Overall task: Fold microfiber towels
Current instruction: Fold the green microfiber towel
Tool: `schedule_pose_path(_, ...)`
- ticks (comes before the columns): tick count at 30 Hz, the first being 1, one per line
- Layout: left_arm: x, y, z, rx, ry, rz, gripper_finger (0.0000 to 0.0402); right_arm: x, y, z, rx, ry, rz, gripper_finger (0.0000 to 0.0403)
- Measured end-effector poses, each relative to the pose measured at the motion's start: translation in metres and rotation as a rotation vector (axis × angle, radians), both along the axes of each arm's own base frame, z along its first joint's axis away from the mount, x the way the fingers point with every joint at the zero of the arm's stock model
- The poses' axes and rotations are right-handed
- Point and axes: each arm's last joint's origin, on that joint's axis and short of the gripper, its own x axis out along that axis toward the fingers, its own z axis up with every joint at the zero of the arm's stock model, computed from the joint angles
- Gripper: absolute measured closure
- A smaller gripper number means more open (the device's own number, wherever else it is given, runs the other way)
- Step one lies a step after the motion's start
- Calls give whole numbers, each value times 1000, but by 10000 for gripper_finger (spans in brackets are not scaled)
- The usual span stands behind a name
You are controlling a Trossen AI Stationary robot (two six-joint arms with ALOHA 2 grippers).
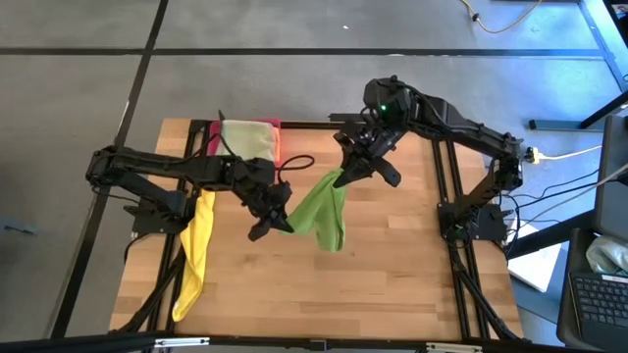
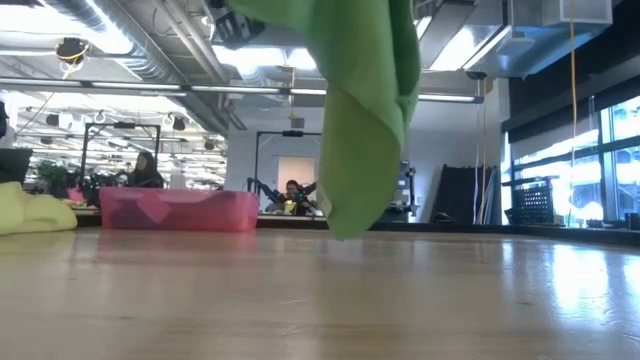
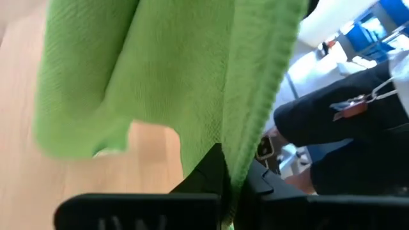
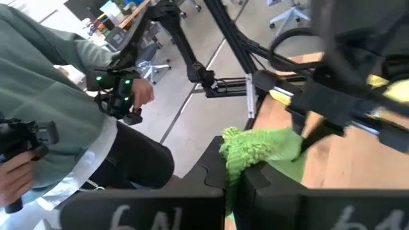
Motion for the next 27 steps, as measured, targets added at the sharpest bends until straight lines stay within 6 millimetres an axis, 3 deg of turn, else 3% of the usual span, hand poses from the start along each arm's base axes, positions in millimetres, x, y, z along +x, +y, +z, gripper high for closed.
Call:
schedule_pose_path(10, -8, 0, 0, 35, 47, 39, 401, -10, -5, -7, -18, 76, -8, 398)
schedule_pose_path(17, -23, 3, 16, 54, -2, 127, 401, -14, 4, -15, -73, 158, -8, 398)
schedule_pose_path(23, -36, -6, 26, -21, 6, 155, 401, -18, 19, -20, -72, 228, 46, 398)
schedule_pose_path(27, -40, -22, 29, -162, 61, 117, 401, -21, 33, -24, -38, 314, 79, 398)
